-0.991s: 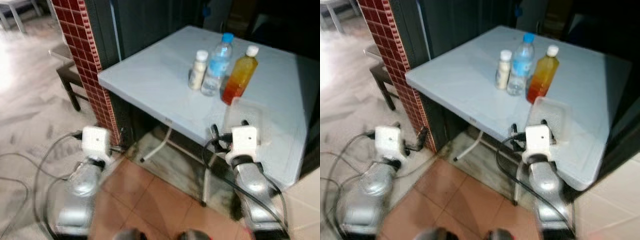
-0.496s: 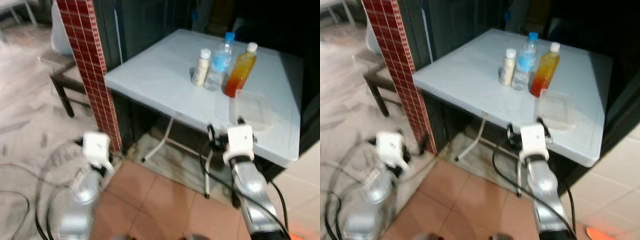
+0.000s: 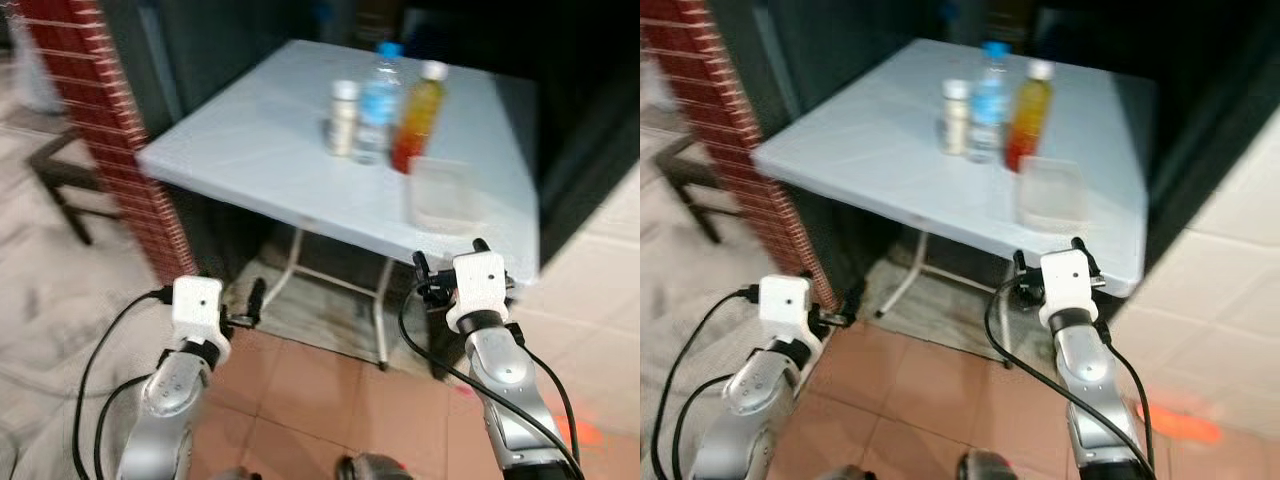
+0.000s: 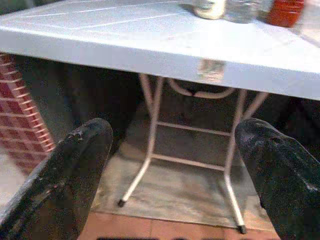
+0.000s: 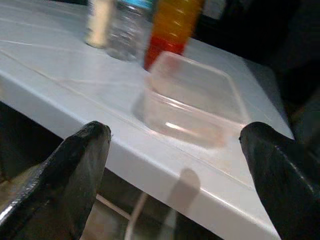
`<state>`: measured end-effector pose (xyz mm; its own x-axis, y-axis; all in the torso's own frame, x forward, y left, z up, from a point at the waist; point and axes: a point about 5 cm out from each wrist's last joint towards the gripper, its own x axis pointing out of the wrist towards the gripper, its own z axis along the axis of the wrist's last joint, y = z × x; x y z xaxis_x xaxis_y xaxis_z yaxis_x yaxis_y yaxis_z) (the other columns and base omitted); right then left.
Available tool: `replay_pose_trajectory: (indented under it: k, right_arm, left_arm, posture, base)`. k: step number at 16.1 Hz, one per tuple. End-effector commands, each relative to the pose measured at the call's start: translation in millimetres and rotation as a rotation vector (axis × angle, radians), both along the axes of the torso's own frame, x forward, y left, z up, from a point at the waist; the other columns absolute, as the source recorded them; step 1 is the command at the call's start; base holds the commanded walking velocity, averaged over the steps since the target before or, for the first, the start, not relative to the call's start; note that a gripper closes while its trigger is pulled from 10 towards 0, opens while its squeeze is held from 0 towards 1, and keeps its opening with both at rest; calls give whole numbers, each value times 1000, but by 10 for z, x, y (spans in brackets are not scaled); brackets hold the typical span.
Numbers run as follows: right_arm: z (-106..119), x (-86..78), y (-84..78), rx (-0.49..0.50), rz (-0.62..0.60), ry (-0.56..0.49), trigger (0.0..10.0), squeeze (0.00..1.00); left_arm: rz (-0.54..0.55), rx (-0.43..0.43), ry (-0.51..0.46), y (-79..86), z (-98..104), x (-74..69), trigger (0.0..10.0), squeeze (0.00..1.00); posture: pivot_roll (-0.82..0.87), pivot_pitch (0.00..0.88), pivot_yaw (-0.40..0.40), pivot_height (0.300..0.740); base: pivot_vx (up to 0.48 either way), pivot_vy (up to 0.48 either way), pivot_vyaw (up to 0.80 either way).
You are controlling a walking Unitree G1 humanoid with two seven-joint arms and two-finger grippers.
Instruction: Restocking fridge
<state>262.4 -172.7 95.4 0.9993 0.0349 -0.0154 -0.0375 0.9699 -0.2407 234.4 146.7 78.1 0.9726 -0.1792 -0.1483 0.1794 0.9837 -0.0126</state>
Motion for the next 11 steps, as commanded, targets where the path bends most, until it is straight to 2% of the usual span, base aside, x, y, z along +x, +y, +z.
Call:
replay_pose_trajectory:
  k: [1, 6, 11]
  right_arm:
    - [34, 13, 8, 9, -4, -8, 10000, 0]
    - [46, 3, 19, 19, -9, -14, 10000, 0]
    - [22, -44, 13, 32, -17, -10, 10000, 0]
  left_arm:
    - [2, 8, -2, 43, 24, -4, 10000, 0]
    - [1, 22, -6, 50, 36, 9, 10000, 0]
    - [11, 27, -17, 65, 29, -21, 10000, 0]
  posture:
    - [45, 0, -9, 740]
    - [46, 0, -2, 740]
    - [44, 0, -2, 740]
  base:
    - [0, 315, -800]
    - [0, 49, -800]
    - [0, 0, -84]
